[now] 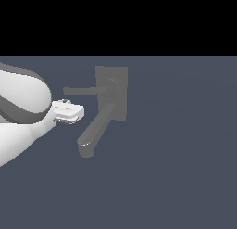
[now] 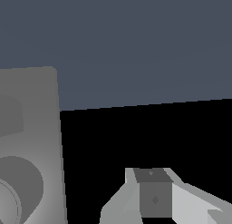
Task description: Turn on the faucet by rotating a designated handle.
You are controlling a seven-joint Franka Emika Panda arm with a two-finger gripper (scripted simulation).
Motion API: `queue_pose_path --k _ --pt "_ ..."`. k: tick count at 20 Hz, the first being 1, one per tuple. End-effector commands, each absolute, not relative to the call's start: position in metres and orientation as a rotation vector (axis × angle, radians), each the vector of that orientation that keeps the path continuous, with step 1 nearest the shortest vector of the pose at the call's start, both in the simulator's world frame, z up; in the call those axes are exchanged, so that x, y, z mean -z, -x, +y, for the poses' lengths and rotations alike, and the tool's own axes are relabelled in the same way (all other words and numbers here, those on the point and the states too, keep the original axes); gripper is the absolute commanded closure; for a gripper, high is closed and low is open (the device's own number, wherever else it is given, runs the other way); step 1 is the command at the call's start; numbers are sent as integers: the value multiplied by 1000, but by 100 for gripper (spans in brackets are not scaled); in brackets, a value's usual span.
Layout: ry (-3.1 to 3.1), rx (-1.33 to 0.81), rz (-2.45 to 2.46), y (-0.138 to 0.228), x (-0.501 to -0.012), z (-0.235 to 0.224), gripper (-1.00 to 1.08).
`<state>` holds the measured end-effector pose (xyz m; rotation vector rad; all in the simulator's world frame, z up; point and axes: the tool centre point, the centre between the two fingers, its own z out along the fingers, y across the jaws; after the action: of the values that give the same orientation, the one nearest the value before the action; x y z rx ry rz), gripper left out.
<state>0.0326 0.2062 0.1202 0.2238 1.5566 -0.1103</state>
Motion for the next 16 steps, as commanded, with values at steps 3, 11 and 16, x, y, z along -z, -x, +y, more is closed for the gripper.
queue_pose_path --k 3,11,16 --pt "-219 139 1557 -35 -120 193 108" --pt "-211 180 1559 -38 -120 175 108" --pt "-212 180 1559 -38 -135 177 108"
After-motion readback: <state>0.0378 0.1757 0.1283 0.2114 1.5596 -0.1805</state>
